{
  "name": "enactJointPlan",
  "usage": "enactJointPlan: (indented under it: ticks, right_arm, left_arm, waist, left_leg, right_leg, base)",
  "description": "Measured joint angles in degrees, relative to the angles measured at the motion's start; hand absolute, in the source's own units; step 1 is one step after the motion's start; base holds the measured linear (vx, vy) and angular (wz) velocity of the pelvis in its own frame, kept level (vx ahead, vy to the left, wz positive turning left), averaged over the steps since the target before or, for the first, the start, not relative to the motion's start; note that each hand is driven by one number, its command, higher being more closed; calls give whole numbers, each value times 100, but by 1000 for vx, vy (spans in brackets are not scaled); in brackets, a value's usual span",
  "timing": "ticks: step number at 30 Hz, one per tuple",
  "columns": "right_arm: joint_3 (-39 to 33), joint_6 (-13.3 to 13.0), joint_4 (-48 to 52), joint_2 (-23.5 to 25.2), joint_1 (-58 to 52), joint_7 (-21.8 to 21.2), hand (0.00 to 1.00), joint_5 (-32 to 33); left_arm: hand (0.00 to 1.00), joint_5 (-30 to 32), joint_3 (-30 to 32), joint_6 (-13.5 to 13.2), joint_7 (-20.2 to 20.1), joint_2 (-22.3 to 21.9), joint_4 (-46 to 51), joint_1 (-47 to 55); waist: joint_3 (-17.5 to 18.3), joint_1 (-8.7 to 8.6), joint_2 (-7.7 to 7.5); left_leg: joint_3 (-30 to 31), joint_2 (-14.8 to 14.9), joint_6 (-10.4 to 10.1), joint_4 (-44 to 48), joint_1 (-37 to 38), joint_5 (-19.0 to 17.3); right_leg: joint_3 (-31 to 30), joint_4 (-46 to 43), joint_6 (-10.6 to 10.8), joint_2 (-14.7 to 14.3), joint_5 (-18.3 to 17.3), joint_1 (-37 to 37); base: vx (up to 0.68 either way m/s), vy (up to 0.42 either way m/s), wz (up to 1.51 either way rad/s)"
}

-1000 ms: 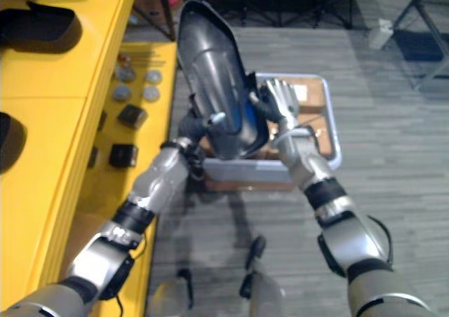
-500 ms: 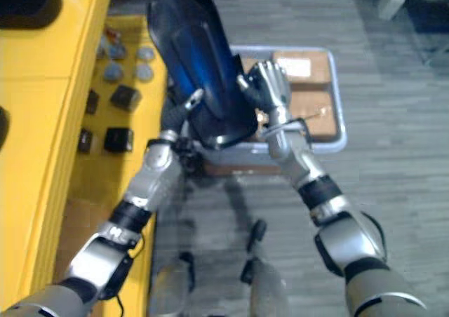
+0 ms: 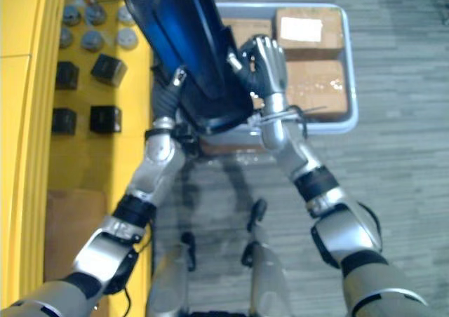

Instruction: Walk over and take plastic housings, then place them on the shelf

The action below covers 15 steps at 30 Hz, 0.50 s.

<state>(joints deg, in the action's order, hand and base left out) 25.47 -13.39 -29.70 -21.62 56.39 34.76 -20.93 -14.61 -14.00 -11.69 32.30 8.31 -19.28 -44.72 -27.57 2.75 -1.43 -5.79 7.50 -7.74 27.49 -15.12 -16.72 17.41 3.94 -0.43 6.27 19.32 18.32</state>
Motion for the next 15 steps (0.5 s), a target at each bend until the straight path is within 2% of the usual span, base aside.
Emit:
enactJointPlan:
  ticks: [2, 6, 7, 9, 12, 15]
  right_arm:
    - [-16, -64, 138, 1, -52, 19, 0, 167]
    - [-134, -220, 412, 74, -329, 35, 0, 389]
    - [-145, -244, 457, 98, -374, 33, 0, 468]
    - [-214, -373, 625, 215, -616, -123, 0, 1052]
    - [-583, -641, 1141, 465, -1199, -428, 0, 1668]
    - [-911, -814, 1689, 500, -1637, -658, 0, 2094]
  left_arm:
    - [100, 678, 51, 4, 432, -30, 329, 41]
    - [100, 1508, 176, 55, 880, -73, 799, 198]
    - [100, 1565, 214, 61, 945, -100, 851, 227]
    - [100, 1600, 326, 142, 1145, -205, 1148, 383]
    - [100, 1743, 465, 288, 1213, -293, 1465, 795]
    - [100, 1749, 671, 412, 1254, -345, 1729, 1222]
  waist:
    - [-30, -5, 54]
    - [-32, -19, 57]
    - [-32, -21, 58]
    - [-32, -19, 57]
    - [-36, -35, 65]
    - [-35, -43, 67]
  left_leg:
    - [-1, -14, 24, 6, 9, -14]
    - [5, -17, 24, 14, 14, -16]
    - [5, -17, 24, 14, 18, -16]
    - [4, -16, 24, 5, 54, -16]
    - [-8, -11, 24, -79, 243, -15]
    - [-35, -8, 23, -167, 461, -15]
  right_leg:
    - [-12, -23, 0, 13, -1, 0]
    - [-13, -26, 8, 35, -13, -14]
    - [-14, -26, 7, 35, -16, -19]
    - [-13, -23, 4, 33, -21, -49]
    - [-7, 9, 45, 24, -85, -218]
    - [5, 54, 46, 10, -104, -422]
  base:
    - [-34, 6, -2]
    - [-16, 8, 0]
    - [0, 0, 0]
    - [0, 0, 0]
    - [13, 1, 1]
    - [43, 7, 1]
